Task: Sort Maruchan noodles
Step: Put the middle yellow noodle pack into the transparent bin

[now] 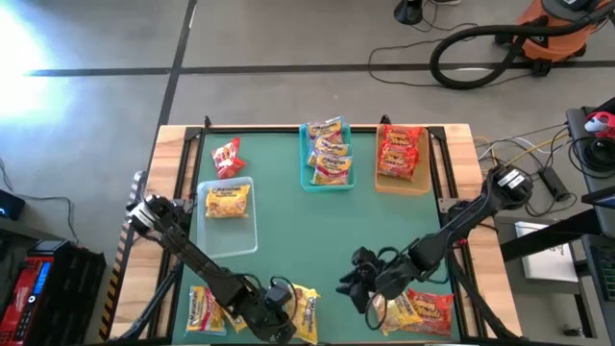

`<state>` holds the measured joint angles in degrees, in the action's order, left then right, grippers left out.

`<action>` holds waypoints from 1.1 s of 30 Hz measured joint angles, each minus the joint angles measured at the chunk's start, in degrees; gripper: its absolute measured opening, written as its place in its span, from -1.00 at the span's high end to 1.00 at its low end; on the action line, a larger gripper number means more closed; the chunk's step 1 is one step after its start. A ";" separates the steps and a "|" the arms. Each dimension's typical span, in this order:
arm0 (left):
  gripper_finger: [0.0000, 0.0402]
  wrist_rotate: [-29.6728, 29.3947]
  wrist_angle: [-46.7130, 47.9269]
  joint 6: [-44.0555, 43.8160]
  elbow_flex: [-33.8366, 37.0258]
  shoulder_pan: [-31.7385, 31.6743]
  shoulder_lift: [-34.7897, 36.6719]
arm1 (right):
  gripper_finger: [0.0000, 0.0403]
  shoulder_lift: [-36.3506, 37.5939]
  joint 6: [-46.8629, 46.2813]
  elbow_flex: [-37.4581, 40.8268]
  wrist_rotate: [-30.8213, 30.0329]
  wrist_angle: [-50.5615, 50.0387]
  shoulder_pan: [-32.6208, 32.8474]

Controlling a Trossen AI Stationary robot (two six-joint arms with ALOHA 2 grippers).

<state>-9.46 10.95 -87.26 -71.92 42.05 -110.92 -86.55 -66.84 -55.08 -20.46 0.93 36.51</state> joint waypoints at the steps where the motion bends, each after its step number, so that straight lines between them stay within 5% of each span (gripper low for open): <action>1: 0.81 0.01 0.08 0.25 -0.83 0.04 -0.79 | 0.15 -0.87 0.21 -0.82 0.27 -0.21 0.00; 15: 0.81 -6.76 12.72 1.96 -9.53 -3.71 -7.48 | 0.15 -5.04 0.45 -7.64 4.49 -5.43 1.91; 33: 0.81 -15.77 4.06 6.71 -8.14 -18.65 -7.60 | 0.15 -8.72 -1.70 -7.09 -4.35 -8.68 3.15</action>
<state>-25.23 15.01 -80.55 -80.06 23.39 -118.52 -95.27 -68.54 -62.17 -24.82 -7.75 39.66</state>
